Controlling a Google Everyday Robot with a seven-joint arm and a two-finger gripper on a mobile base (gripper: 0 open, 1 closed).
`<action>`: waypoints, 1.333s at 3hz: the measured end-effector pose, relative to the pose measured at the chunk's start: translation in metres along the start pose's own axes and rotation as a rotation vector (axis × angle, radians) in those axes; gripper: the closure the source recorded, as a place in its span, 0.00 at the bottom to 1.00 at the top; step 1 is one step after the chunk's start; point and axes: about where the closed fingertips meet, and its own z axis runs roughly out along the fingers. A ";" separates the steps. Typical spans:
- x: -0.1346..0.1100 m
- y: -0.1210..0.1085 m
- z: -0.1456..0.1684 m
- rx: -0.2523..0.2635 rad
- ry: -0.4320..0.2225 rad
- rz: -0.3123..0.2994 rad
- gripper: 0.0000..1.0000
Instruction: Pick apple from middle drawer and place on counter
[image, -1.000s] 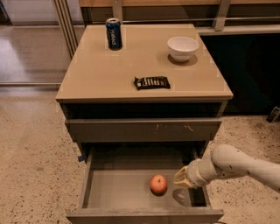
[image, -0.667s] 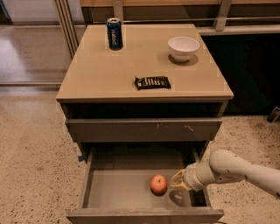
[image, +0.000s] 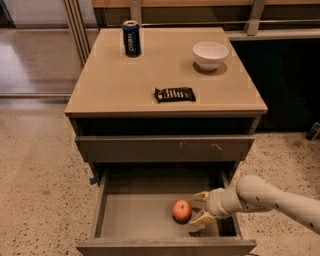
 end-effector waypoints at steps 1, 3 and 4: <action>0.005 -0.009 0.014 0.002 -0.026 -0.003 0.14; 0.008 -0.019 0.044 -0.015 -0.064 -0.008 0.16; 0.007 -0.022 0.058 -0.030 -0.087 -0.011 0.18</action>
Offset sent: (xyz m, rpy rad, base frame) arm 0.0255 0.0104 -0.0351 0.0564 -0.0185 0.0036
